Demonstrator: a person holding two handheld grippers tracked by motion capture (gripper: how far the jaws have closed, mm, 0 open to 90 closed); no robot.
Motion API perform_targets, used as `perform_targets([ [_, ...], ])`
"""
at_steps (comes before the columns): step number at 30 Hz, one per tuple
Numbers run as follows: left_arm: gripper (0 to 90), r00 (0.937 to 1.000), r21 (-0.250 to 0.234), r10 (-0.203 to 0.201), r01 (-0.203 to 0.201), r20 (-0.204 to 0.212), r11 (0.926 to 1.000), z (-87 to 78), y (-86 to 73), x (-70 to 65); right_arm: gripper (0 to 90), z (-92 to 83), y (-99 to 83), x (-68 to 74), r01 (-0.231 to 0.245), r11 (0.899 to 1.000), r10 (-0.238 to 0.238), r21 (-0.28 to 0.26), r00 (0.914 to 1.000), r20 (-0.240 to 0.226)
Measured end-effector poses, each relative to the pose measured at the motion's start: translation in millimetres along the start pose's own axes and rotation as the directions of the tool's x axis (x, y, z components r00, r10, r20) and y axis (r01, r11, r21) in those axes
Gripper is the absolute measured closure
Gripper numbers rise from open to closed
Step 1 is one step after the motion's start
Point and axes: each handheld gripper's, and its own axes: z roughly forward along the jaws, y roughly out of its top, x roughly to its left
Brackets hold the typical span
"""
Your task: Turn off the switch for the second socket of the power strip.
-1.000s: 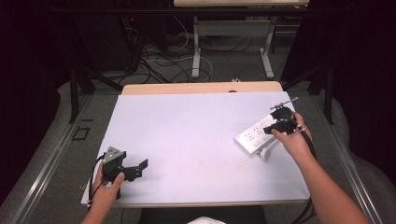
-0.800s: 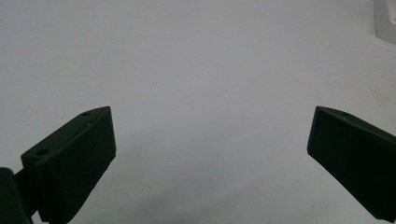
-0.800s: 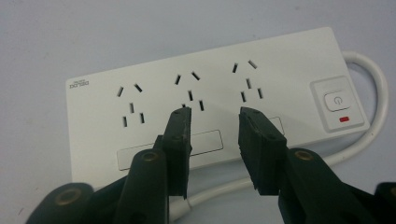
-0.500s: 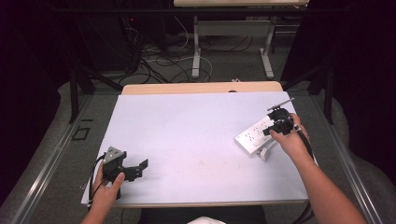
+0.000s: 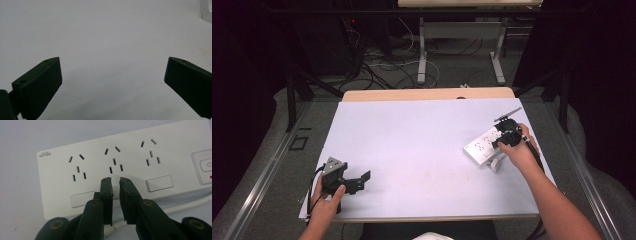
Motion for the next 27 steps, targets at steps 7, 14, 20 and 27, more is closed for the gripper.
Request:
perform_targets([
  [7, 1.5, 1.0000, 0.002, 0.001, -0.001, 0.001, 1.0000, 0.1, 0.0, -0.2, 83.3, 3.0, -0.3, 0.7, 0.004, 1.000, -0.004, 0.020, 1.0000, -0.007],
  [14, 1.5, 1.0000, 0.001, 0.001, -0.001, 0.001, 1.0000, 0.0, 0.0, -0.1, 84.3, 5.3, 0.0, 2.0, 0.014, 1.000, -0.014, 0.012, 0.9998, -0.012],
  [20, 1.5, 1.0000, 0.000, 0.002, -0.002, 0.000, 1.0000, 0.0, 0.0, 0.0, 86.3, 7.2, 0.9, 3.4, 0.022, 0.999, -0.023, 0.034, 0.9997, 0.001],
  [27, 1.5, 1.0000, -0.001, 0.003, -0.003, 0.000, 1.0000, 0.0, 0.0, 0.0, 89.1, 7.5, 0.7, 3.4, 0.044, 0.999, -0.044, 0.027, 0.9990, 0.009],
])
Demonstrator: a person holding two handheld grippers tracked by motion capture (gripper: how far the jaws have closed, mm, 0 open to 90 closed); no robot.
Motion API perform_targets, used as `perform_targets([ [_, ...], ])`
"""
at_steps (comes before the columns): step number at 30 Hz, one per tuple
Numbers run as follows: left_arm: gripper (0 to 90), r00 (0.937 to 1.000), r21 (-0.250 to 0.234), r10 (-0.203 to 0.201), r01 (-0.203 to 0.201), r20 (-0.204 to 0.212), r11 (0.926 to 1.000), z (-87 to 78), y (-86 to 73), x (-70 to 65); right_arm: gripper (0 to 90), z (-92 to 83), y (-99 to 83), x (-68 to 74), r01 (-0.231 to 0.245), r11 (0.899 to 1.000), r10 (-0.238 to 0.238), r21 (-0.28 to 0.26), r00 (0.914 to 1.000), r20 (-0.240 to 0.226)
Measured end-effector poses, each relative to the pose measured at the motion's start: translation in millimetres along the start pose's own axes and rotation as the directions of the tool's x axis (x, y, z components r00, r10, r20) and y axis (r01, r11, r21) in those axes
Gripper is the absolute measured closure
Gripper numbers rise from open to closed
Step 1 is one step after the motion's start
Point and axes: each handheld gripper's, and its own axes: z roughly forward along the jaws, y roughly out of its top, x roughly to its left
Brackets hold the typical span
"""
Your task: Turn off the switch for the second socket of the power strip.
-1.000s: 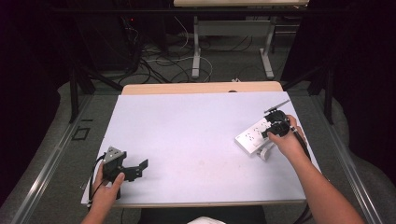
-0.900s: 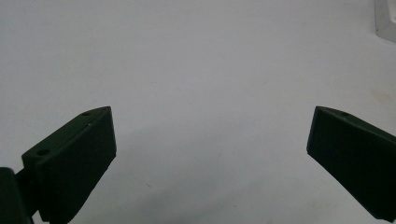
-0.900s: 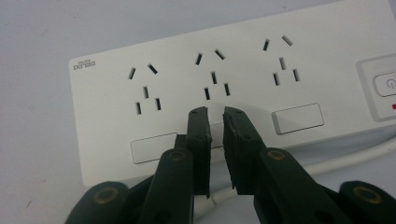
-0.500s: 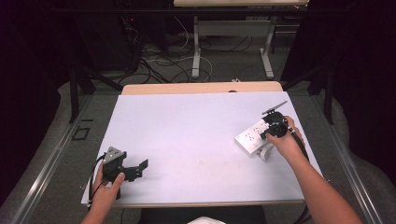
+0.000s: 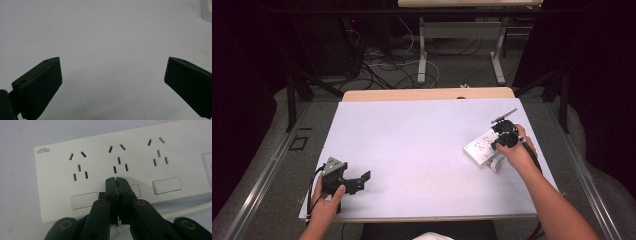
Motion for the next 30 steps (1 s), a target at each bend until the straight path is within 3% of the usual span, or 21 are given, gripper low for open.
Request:
perform_targets([
  [29, 1.5, 1.0000, 0.001, 0.002, -0.002, 0.002, 1.0000, -0.5, 0.1, -0.2, 89.1, 0.2, -1.1, 1.3, 0.006, 1.000, -0.006, 0.005, 0.9999, 0.012],
  [30, 1.5, 1.0000, 0.001, 0.002, -0.002, 0.002, 1.0000, -0.5, 0.1, -0.3, 89.2, 2.5, -2.0, 0.4, 0.018, 0.999, -0.018, -0.028, 0.9998, 0.006],
])
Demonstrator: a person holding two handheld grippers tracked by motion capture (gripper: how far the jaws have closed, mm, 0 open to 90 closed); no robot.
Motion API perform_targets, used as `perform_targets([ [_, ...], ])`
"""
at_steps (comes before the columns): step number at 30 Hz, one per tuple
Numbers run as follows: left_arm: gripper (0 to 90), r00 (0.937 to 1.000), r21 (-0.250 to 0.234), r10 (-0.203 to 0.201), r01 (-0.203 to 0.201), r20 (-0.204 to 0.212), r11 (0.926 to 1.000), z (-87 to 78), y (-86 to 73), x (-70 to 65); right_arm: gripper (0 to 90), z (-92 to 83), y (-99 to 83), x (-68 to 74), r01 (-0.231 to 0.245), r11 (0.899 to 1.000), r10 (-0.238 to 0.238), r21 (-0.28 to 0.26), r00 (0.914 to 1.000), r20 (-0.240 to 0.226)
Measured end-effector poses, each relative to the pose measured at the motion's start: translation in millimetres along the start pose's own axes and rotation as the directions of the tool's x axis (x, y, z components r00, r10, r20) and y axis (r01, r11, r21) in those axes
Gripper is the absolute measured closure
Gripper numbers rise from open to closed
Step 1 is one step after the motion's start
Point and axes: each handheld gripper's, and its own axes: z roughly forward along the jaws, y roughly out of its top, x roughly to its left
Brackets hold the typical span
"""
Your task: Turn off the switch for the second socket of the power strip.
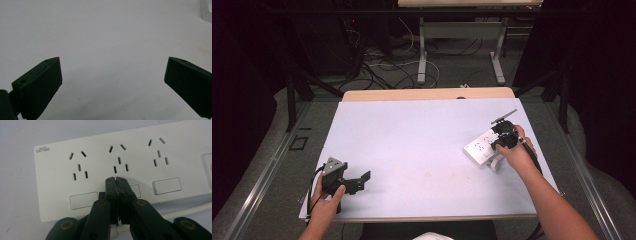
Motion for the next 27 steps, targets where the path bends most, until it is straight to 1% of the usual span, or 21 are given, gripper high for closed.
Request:
perform_targets([
  [1, 1.5, 1.0000, 0.000, 0.000, 0.000, 0.000, 1.0000, 0.0, 0.0, 0.0, 90.0, -0.4, -0.1, 0.0, 0.004, 1.000, -0.004, 0.012, 1.0000, -0.002],
  [2, 1.5, 1.0000, 0.000, 0.000, 0.000, 0.000, 1.0000, 0.0, 0.0, 0.0, 90.0, 0.7, -0.1, 1.0, -0.014, 1.000, 0.014, 0.019, 0.9999, -0.003],
  [3, 1.5, 1.0000, -0.001, 0.000, 0.000, 0.000, 1.0000, 0.0, 0.0, 0.0, 90.0, 0.5, -0.8, 1.4, -0.015, 1.000, 0.015, 0.014, 0.9999, -0.002],
  [4, 1.5, 1.0000, 0.000, 0.000, 0.000, 0.001, 1.0000, -0.1, 0.0, 0.1, 90.0, 1.3, -2.0, 1.1, -0.019, 1.000, 0.019, -0.008, 0.9998, -0.008],
  [7, 1.5, 1.0000, 0.000, 0.000, 0.000, 0.000, 1.0000, 0.1, -0.1, 0.2, 90.0, 0.3, -3.2, -0.5, -0.024, 1.000, 0.024, -0.007, 0.9996, -0.017],
  [8, 1.5, 1.0000, 0.001, 0.000, 0.000, -0.001, 1.0000, 0.2, -0.1, 0.2, 90.0, 0.7, -3.9, -2.1, -0.014, 1.000, 0.014, -0.019, 0.9996, -0.024],
  [10, 1.5, 1.0000, 0.000, 0.000, 0.000, 0.000, 1.0000, 0.2, -0.1, 0.0, 90.0, 0.7, -3.5, -1.8, -0.029, 0.999, 0.029, -0.013, 0.9993, -0.025],
  [15, 1.5, 1.0000, 0.002, 0.000, 0.000, 0.000, 1.0000, 0.3, -0.1, 0.0, 89.8, 0.7, -3.4, -1.6, -0.027, 1.000, 0.027, -0.013, 0.9993, -0.024],
  [16, 1.5, 1.0000, 0.002, 0.000, 0.000, 0.000, 1.0000, 0.3, -0.1, 0.0, 89.6, 0.6, -3.9, -2.4, -0.015, 1.000, 0.014, -0.018, 0.9995, -0.028],
  [18, 1.5, 1.0000, 0.002, -0.001, 0.001, 0.000, 1.0000, 0.3, 0.0, 0.0, 85.9, 0.4, -3.5, -1.4, -0.033, 0.999, 0.032, -0.015, 0.9992, -0.025],
  [19, 1.5, 1.0000, 0.002, 0.000, 0.000, 0.000, 1.0000, 0.4, -0.1, 0.1, 84.2, 0.1, -3.8, -2.6, -0.020, 1.000, 0.019, -0.019, 0.9992, -0.036],
  [21, 1.5, 1.0000, 0.003, -0.001, 0.001, 0.000, 1.0000, 0.4, -0.1, 0.2, 83.0, 0.3, -3.2, -1.4, -0.035, 0.999, 0.034, -0.015, 0.9988, -0.034],
  [23, 1.5, 1.0000, 0.003, -0.002, 0.002, -0.001, 1.0000, 0.4, -0.1, 0.2, 81.2, 0.5, -3.0, -1.3, -0.035, 0.999, 0.035, -0.019, 0.9988, -0.034],
  [25, 1.5, 1.0000, 0.003, -0.002, 0.002, -0.001, 1.0000, 0.5, -0.1, 0.2, 79.2, 0.8, -2.5, -0.1, -0.051, 0.998, 0.050, -0.025, 0.9978, -0.043],
  [27, 1.5, 1.0000, 0.003, -0.002, 0.002, -0.001, 1.0000, 0.5, -0.1, 0.2, 77.0, 1.4, -2.3, -0.4, -0.048, 0.998, 0.046, -0.034, 0.9978, -0.046],
])
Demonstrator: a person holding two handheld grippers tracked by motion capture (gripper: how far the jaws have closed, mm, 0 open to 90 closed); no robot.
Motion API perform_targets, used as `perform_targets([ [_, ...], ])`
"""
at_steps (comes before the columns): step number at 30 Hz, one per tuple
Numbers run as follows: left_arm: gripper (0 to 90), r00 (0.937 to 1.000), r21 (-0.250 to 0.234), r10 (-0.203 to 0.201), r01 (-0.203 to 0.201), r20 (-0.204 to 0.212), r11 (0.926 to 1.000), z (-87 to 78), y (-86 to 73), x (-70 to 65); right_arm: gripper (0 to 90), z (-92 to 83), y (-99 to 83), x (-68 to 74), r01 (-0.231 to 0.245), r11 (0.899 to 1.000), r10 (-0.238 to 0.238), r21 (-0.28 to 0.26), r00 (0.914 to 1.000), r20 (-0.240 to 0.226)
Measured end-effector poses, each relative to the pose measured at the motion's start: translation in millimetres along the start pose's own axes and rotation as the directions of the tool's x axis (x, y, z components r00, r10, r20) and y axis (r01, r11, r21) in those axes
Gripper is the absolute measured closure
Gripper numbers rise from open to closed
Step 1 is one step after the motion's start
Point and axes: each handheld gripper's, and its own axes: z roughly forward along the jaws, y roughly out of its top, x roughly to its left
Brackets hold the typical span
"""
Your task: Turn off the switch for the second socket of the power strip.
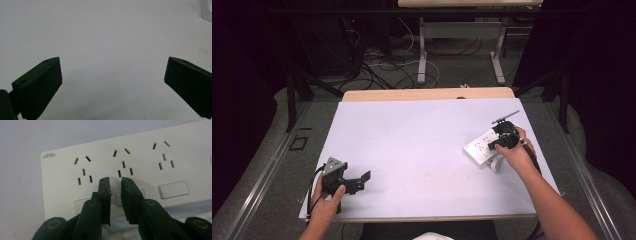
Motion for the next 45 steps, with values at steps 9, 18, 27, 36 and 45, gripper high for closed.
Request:
perform_targets([
  [9, 1.5, 1.0000, 0.000, 0.000, 0.000, 0.000, 1.0000, 0.1, 0.0, -0.1, 62.2, 0.4, 0.1, -0.3, 0.023, 0.999, -0.023, -0.034, 0.9997, -0.007],
  [18, 1.5, 1.0000, 0.001, 0.000, 0.000, 0.000, 1.0000, -0.1, 0.1, 0.0, 48.6, -2.3, 3.5, 4.4, 0.051, 0.994, -0.053, -0.101, 0.9983, -0.022],
  [27, 1.5, 1.0000, 0.007, -0.001, 0.001, 0.001, 1.0000, -0.6, -0.2, 0.4, 32.5, -3.6, 7.2, 10.3, 0.068, 0.983, -0.074, -0.168, 0.9969, -0.027],
  [36, 1.5, 1.0000, 0.008, -0.002, 0.002, 0.002, 1.0000, -0.4, -0.3, 0.3, 28.2, -2.7, 7.4, 12.2, 0.106, 0.975, -0.106, -0.195, 0.9943, 0.010],
  [45, 1.5, 1.0000, 0.001, -0.004, 0.004, -0.001, 1.0000, 0.4, -0.6, 0.1, 29.6, -4.3, 6.8, 11.7, 0.079, 0.974, -0.081, -0.211, 0.9967, -0.002],
])
